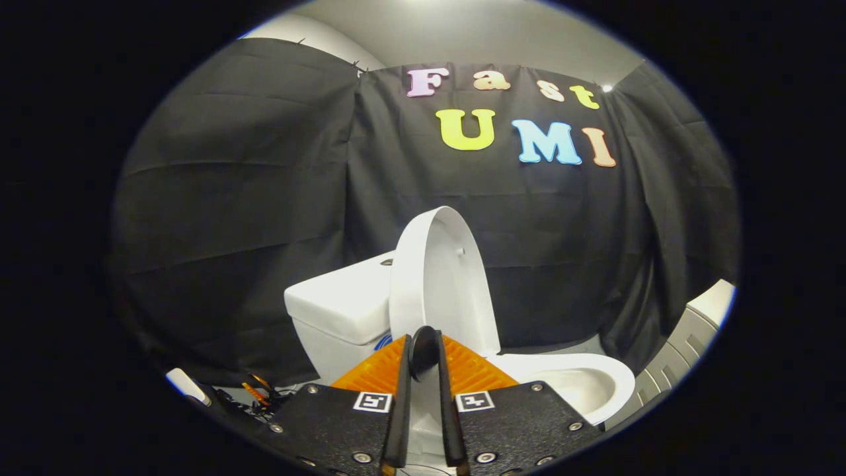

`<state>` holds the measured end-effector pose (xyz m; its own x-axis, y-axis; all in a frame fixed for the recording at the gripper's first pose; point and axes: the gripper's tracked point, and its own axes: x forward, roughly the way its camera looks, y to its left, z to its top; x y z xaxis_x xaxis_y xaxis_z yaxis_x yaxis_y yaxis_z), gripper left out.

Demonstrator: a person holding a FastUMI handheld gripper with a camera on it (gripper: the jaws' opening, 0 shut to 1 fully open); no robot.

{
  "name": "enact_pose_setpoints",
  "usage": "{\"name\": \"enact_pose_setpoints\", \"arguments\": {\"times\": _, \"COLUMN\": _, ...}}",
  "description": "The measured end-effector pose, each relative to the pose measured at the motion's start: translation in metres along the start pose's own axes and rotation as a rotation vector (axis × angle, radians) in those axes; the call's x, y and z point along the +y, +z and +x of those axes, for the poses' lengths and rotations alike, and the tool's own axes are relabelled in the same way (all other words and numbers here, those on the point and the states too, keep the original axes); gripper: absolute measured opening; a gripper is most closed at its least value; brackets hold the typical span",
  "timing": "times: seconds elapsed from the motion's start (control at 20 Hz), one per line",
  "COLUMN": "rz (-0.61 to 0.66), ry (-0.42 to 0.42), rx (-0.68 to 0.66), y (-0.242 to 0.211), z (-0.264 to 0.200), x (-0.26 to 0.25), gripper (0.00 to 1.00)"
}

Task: Open the toilet lid.

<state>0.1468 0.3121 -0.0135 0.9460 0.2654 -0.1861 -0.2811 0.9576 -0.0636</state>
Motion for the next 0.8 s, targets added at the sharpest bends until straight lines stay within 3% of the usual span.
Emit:
{"name": "enact_pose_setpoints", "arguments": {"times": 0.1, "rz": -0.007, "ry": 0.007, "rx": -0.039, "y": 0.01, "z": -0.005, "x": 0.007, "gripper": 0.33}}
{"name": "enact_pose_setpoints", "arguments": {"times": 0.3, "rz": -0.075, "ry": -0.044, "rx": -0.115, "y": 0.023, "z": -0.007, "x": -0.001, "gripper": 0.94}}
{"name": "enact_pose_setpoints", "arguments": {"times": 0.8, "rz": -0.052, "ry": -0.075, "rx": -0.199, "y": 0.051, "z": -0.045, "x": -0.046, "gripper": 0.94}}
